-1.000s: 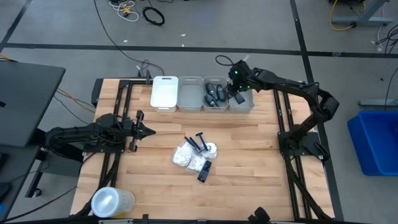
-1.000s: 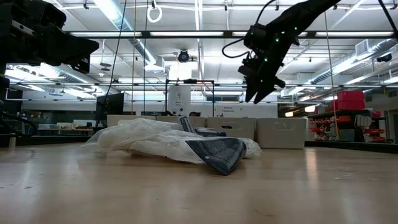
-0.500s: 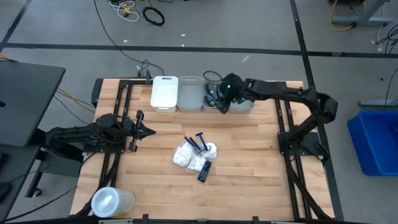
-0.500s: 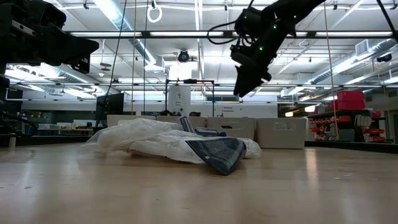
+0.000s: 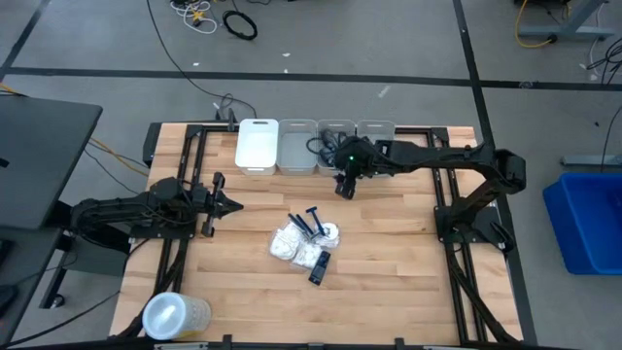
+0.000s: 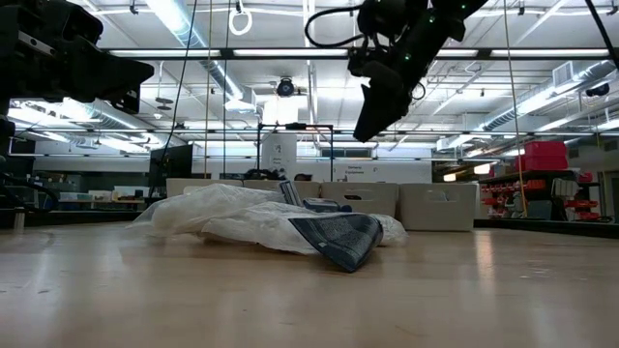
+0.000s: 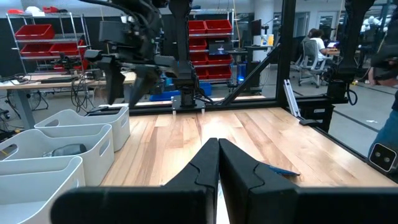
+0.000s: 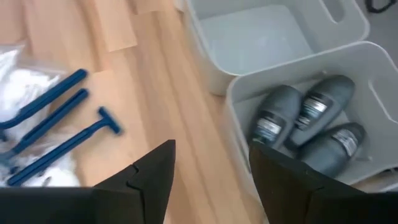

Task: Pick & Place Travel size toiletries
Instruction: Put the blue shave cream into the right gray bin

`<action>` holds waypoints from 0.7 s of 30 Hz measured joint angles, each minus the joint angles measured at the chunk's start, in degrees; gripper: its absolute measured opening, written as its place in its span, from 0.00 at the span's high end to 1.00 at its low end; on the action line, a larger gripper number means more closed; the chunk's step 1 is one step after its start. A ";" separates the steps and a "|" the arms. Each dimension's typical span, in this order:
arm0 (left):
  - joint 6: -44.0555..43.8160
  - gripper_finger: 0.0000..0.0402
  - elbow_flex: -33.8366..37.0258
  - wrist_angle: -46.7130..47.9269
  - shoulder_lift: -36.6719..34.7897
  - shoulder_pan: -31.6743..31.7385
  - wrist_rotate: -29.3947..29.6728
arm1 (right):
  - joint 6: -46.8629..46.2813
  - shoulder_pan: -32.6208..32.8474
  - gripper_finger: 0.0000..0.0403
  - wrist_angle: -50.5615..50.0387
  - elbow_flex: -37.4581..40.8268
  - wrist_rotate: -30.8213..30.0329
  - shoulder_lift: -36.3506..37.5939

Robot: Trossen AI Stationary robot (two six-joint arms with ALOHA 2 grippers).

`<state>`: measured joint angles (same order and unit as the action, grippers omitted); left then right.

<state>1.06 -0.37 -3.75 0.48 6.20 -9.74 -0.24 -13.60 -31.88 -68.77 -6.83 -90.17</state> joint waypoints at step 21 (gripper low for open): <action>0.00 0.96 -0.01 -0.02 0.01 -0.02 0.00 | 57.07 3.19 0.42 0.35 0.00 28.59 0.00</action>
<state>1.06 -0.38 -3.77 0.49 6.17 -9.74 56.84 -10.41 -31.53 -68.77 21.76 -90.17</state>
